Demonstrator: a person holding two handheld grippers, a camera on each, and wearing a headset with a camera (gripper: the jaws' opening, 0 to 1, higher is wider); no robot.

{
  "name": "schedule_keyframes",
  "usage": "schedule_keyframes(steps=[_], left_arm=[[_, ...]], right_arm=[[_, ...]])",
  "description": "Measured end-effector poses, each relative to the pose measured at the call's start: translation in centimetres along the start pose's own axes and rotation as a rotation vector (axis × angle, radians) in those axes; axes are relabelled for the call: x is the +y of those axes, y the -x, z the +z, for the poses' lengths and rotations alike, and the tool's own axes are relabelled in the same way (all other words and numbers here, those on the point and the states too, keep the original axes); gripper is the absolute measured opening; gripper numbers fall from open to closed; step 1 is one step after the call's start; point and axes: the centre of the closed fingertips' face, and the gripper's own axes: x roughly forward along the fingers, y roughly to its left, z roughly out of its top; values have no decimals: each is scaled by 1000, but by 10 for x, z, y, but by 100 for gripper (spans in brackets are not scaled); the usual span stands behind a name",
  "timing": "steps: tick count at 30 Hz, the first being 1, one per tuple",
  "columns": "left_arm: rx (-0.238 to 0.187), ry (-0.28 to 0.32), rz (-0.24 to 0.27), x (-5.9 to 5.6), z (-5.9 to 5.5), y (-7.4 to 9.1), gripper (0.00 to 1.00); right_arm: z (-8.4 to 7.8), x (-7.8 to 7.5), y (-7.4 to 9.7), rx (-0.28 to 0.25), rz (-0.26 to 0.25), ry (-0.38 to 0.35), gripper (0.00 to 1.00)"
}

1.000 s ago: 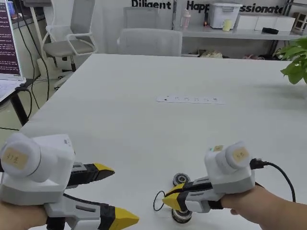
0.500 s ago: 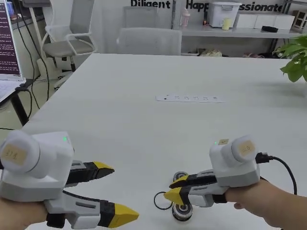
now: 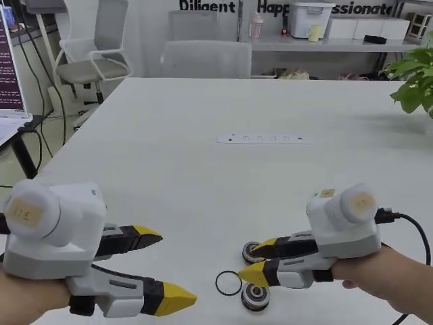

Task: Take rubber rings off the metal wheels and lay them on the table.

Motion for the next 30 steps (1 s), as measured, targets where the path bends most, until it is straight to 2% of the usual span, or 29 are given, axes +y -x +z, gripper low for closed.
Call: schedule_keyframes(steps=[15, 30], left_arm=[[14, -22, -8, 3, 7, -6, 64], [28, -28, -16, 13, 12, -16, 63]], right_arm=[[-12, 1, 14, 27, -2, 31, 44], [-17, 1, 24, 51, 19, 48, 47]])
